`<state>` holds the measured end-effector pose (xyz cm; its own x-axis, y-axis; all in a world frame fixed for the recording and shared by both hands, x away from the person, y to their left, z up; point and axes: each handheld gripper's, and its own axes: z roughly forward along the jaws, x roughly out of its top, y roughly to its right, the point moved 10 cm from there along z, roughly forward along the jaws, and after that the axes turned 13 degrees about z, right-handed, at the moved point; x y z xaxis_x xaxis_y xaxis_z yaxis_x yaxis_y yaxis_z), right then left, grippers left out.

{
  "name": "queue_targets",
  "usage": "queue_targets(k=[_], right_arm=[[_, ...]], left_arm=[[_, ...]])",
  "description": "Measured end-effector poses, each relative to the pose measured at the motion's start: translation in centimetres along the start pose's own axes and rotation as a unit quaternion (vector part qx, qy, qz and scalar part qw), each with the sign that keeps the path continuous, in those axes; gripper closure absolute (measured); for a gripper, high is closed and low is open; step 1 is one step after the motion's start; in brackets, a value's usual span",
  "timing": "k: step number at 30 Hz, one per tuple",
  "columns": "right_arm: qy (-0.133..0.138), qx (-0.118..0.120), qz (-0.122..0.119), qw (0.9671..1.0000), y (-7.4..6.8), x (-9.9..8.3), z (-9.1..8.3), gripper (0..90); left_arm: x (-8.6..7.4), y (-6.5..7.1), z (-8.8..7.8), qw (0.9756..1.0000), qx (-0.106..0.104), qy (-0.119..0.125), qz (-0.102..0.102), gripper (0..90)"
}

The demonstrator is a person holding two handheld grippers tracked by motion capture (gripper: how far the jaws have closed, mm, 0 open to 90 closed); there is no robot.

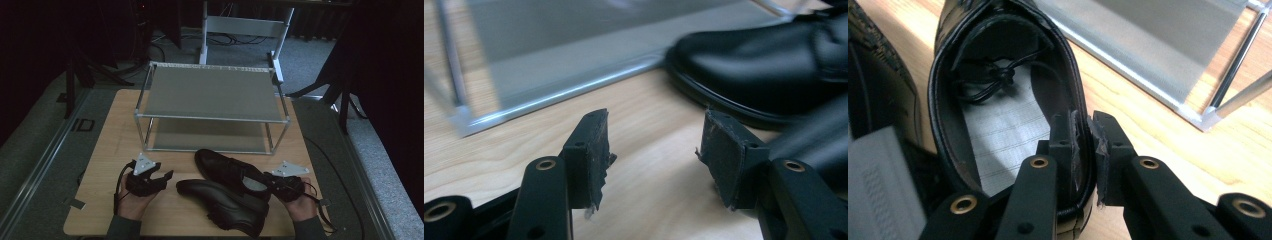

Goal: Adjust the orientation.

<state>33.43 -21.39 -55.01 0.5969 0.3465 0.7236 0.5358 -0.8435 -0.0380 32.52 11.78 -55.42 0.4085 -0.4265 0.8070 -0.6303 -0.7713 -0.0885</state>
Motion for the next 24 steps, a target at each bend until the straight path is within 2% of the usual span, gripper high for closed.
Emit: queue_targets(k=[5,6,7,9,14,19,24], right_arm=[[-0.002,-0.003,0.005,1.0,-0.1,-0.2,-0.2,79.8],[-0.002,-0.003,0.005,1.0,-0.1,-0.2,-0.2,79.8],[-0.002,-0.003,0.004,1.0,-0.1,-0.2,-0.2,79.8],[-0.003,-0.004,0.004,1.0,-0.2,-0.2,-0.3,79.8],[-0.004,-0.005,0.003,1.0,-0.2,-0.3,-0.4,79.7],[-0.005,-0.003,0.002,1.0,-0.3,-0.4,-0.5,79.5],[-0.01,-0.007,-0.002,0.9999,-0.4,-0.5,-0.6,79.4]], left_arm=[[1.1,2.3,-0.8,0.998,-0.052,0.02,0.029,44.9],[1.1,2.3,-0.8,0.998,-0.052,0.02,0.029,45.0],[1.3,3.2,-1.0,0.9962,-0.07,0.024,0.046,45.0],[1.3,4.0,-0.9,0.9944,-0.08,0.017,0.067,44.8],[0.6,5.2,0.6,0.9915,-0.078,-0.021,0.102,45.1],[0.9,5.0,0.8,0.9918,-0.079,-0.017,0.099,45.2],[1.8,4.6,1.3,0.9911,-0.068,-0.016,0.114,45.7]])
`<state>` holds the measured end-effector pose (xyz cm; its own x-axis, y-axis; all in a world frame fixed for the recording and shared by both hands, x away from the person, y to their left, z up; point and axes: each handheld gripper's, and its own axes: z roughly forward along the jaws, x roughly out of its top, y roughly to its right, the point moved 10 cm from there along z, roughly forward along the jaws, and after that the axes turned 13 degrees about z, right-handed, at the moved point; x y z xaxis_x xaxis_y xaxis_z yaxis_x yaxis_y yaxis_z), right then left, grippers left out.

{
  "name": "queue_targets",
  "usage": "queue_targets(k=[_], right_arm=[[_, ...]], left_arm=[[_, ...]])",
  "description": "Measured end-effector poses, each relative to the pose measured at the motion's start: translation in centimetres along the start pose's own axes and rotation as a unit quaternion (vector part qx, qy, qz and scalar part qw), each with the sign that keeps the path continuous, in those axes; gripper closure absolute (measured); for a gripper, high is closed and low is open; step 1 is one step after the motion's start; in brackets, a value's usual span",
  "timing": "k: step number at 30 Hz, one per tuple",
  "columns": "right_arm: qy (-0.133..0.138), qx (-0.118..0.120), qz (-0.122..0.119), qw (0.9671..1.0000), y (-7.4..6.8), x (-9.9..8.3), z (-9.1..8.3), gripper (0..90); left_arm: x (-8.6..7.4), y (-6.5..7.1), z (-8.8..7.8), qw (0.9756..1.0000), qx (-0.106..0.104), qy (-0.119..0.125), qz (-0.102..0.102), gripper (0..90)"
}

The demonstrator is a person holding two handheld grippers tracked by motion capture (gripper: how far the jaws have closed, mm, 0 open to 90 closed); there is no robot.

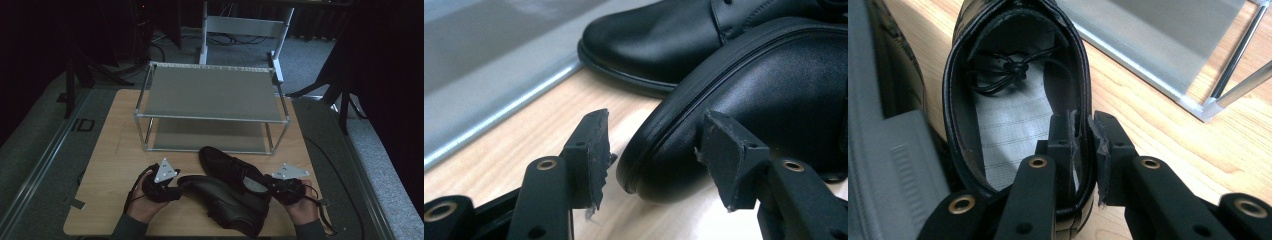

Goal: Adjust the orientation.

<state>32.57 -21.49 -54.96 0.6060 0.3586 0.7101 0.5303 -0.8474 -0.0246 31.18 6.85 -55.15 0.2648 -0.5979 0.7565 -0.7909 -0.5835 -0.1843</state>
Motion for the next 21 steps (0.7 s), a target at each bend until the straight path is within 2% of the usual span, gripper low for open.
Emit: queue_targets(k=[8,13,15,17,18,21], right_arm=[[-0.009,-0.005,-0.006,0.9999,-0.3,-0.2,-0.3,79.3],[-0.011,-0.006,-0.009,0.9999,-0.2,-0.5,-0.4,79.3],[-0.008,0.001,0.003,1.0,0.0,-0.6,-0.6,78.9],[0.003,0.008,0.009,0.9999,0.1,-0.4,-0.7,74.8],[0.013,0.014,0.012,0.9997,0.0,-0.2,-0.9,69.3],[0.035,0.021,0.006,0.9992,-0.5,0.4,-1.7,62.5]], left_arm=[[1.4,-1.6,1.4,0.9998,0.012,0.012,-0.006,46.1],[2.3,-2.3,2.5,0.9997,0.022,0.007,-0.002,46.5],[2.5,-2.5,2.8,0.9997,0.023,0.008,-0.003,46.5],[2.6,-2.6,3.1,0.9996,0.022,0.013,-0.011,46.6],[2.7,-2.6,3.2,0.9996,0.022,0.014,-0.012,46.7],[2.7,-2.7,3.3,0.9995,0.021,0.016,-0.016,46.6]])
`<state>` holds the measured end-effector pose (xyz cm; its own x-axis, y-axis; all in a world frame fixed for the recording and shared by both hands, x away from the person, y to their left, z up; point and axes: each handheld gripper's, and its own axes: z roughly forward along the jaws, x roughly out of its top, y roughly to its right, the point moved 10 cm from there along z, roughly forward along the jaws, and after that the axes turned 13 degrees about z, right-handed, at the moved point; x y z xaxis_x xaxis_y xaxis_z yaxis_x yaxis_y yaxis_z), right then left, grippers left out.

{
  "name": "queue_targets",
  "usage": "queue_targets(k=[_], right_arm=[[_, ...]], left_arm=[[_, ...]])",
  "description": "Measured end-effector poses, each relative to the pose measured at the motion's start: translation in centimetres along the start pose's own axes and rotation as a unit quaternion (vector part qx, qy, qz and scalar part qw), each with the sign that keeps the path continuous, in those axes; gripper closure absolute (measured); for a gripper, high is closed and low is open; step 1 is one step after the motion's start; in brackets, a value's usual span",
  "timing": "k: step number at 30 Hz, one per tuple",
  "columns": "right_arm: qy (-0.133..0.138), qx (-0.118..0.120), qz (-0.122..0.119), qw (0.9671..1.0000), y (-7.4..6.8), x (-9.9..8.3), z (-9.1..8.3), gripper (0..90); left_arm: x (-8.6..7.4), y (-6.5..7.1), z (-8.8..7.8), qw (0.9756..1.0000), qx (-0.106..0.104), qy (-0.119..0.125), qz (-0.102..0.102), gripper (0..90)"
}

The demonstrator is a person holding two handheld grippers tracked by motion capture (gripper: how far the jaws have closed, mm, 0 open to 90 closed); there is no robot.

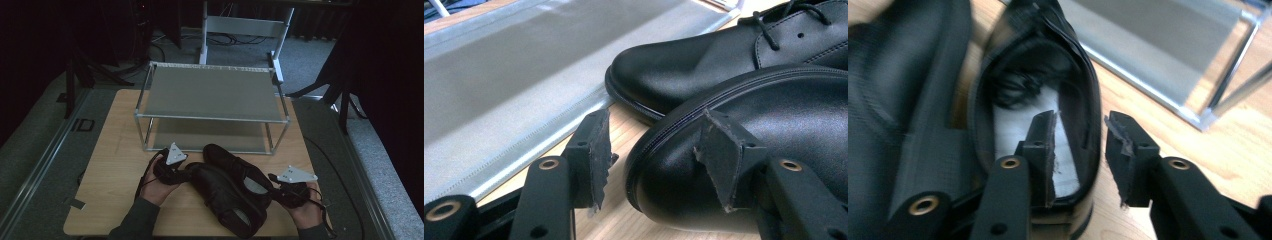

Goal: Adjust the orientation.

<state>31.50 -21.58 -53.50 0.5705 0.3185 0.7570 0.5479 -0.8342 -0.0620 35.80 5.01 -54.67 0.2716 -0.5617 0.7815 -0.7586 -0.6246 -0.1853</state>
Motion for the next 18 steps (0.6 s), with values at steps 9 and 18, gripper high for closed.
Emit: queue_targets(k=[9,18], right_arm=[[0.018,0.066,-0.041,0.9968,-4.9,0.8,-1.8,52.4],[0.006,0.115,-0.086,0.9897,-9.8,0.0,-1.4,47.7]], left_arm=[[0.0,0.0,0.0,1.0,0.004,-0.001,-0.002,46.2],[0.0,0.0,-0.1,1.0,0.006,0.001,-0.006,45.9]])
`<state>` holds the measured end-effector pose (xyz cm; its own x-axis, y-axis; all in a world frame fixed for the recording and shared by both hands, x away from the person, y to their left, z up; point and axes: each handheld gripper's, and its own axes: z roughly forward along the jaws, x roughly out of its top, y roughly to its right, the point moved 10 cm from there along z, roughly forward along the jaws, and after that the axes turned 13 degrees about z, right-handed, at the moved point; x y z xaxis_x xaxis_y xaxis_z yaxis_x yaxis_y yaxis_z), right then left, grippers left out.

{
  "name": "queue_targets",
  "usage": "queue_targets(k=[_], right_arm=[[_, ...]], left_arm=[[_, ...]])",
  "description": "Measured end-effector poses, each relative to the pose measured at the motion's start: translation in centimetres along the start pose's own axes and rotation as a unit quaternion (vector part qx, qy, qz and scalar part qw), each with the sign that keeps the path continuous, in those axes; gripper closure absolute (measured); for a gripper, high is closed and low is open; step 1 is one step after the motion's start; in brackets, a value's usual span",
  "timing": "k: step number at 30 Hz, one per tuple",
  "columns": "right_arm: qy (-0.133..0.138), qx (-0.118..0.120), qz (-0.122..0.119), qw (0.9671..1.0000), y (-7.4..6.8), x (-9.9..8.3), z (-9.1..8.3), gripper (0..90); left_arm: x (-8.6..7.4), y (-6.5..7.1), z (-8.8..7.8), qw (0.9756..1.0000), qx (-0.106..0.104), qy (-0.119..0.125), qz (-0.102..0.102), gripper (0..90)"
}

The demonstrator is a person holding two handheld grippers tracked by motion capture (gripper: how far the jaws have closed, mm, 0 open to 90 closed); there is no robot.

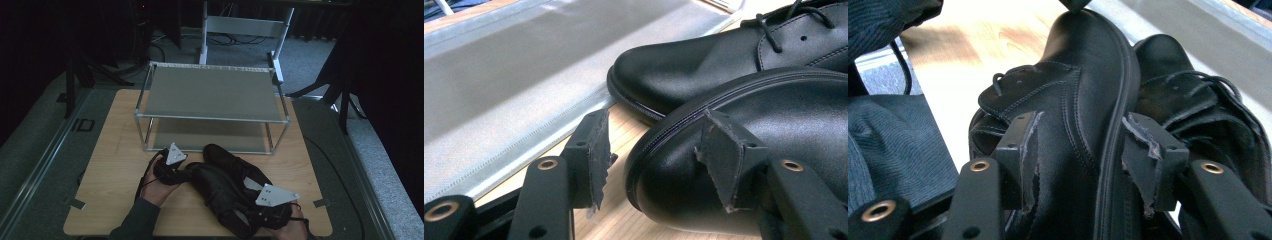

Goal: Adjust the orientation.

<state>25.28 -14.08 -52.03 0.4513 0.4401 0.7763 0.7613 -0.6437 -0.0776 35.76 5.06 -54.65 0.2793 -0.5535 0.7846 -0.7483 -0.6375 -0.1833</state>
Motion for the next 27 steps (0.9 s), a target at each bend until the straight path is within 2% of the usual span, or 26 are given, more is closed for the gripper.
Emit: queue_targets(k=[4,7,8,11,14,17,19,20,22,23,26,27], right_arm=[[0.001,0.006,-0.003,1.0,-0.4,-0.1,0.1,45.5],[-0.003,0.021,-0.019,0.9996,-1.3,-0.3,-0.1,40.3],[-0.01,0.019,-0.026,0.9994,-1.5,-0.5,0.0,38.6],[-0.033,-0.005,-0.046,0.9984,-1.5,-1.2,0.8,37.7],[-0.047,-0.033,-0.068,0.996,-1.1,-1.6,1.8,37.8],[-0.053,-0.052,-0.085,0.9936,-0.8,-1.6,2.4,40.8],[-0.055,-0.059,-0.093,0.9924,-0.7,-1.5,2.6,42.5],[-0.057,-0.064,-0.097,0.9916,-0.6,-1.5,2.6,46.9],[-0.058,-0.065,-0.1,0.9912,-0.7,-1.5,2.6,46.9],[-0.053,-0.07,-0.103,0.9908,-0.5,-1.4,2.6,54.2],[-0.036,-0.081,-0.114,0.9896,-0.4,-1.1,2.2,65.0],[-0.036,-0.081,-0.114,0.9896,-0.4,-1.1,2.2,65.0]], left_arm=[[-0.1,-0.1,-0.2,1.0,0.002,0.001,-0.001,45.6],[-0.1,-0.2,-0.2,1.0,0.003,0.002,-0.003,45.5],[-0.1,-0.2,-0.1,1.0,0.004,0.002,-0.004,45.6],[0.0,-0.2,0.0,1.0,0.006,0.002,-0.007,45.7],[0.0,-0.2,0.0,1.0,0.006,0.002,-0.007,45.7],[-0.1,-0.2,-0.1,1.0,0.005,0.002,-0.006,45.6],[-0.1,-0.3,-0.1,1.0,0.007,0.0,-0.004,45.6],[-0.2,-0.3,-0.1,1.0,0.008,-0.002,-0.004,45.6],[-0.2,-0.3,-0.1,1.0,0.008,-0.002,-0.004,45.6],[-0.2,-0.3,-0.1,0.9999,0.009,-0.002,-0.005,45.6],[-0.4,-0.4,0.0,0.9999,0.012,-0.011,0.0,45.5],[-0.5,-0.4,0.1,0.9998,0.012,-0.013,-0.001,45.5]])
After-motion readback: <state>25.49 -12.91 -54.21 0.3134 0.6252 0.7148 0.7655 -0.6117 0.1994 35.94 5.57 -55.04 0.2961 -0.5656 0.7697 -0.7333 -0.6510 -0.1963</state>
